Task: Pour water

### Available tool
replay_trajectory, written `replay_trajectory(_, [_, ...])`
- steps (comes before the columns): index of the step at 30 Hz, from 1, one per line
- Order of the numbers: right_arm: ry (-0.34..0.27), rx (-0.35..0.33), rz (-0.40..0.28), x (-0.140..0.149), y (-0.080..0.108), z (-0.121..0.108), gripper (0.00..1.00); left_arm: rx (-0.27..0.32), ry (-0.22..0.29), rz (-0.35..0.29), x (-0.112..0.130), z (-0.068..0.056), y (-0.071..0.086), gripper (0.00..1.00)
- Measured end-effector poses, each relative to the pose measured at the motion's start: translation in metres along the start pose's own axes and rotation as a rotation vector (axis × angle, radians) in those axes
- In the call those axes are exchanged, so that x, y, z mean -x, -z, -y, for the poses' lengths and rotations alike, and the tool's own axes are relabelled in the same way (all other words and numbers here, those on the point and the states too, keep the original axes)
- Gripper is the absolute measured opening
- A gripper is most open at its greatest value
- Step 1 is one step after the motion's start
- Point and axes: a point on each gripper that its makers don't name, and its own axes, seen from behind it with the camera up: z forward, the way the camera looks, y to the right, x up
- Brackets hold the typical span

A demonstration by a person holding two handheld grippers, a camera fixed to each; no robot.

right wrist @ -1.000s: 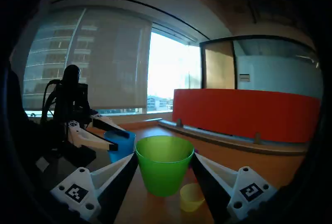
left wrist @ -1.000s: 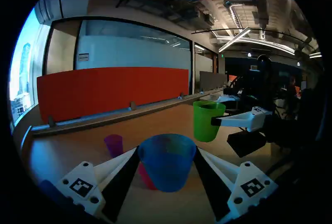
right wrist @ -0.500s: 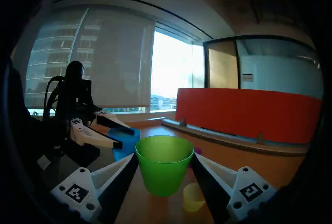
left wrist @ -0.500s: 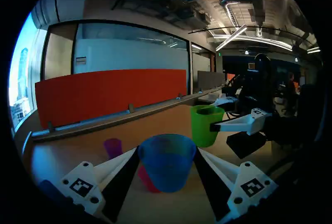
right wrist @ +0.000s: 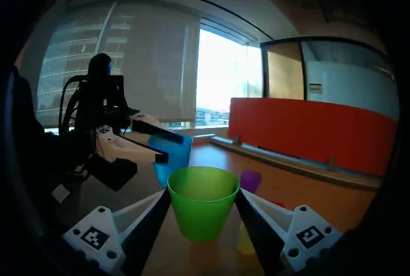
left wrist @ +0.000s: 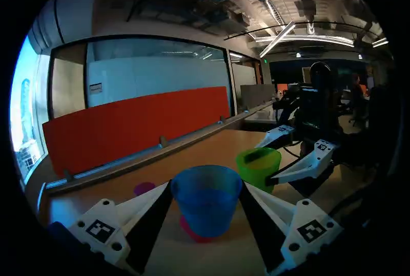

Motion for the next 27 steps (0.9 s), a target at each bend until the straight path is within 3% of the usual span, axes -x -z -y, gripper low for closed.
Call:
replay_trajectory(18, [0.004,-0.072,0.043,0.018,-0.01,0.021,0.91,-0.023,-0.133,-0.013,-0.02,0.009,-0.007,0.88])
replay_trajectory(27, [-0.002,-0.099,0.051,0.021,-0.013,0.028,0.91,-0.016,-0.219,-0.002,-0.025,0.005,-0.01,0.88])
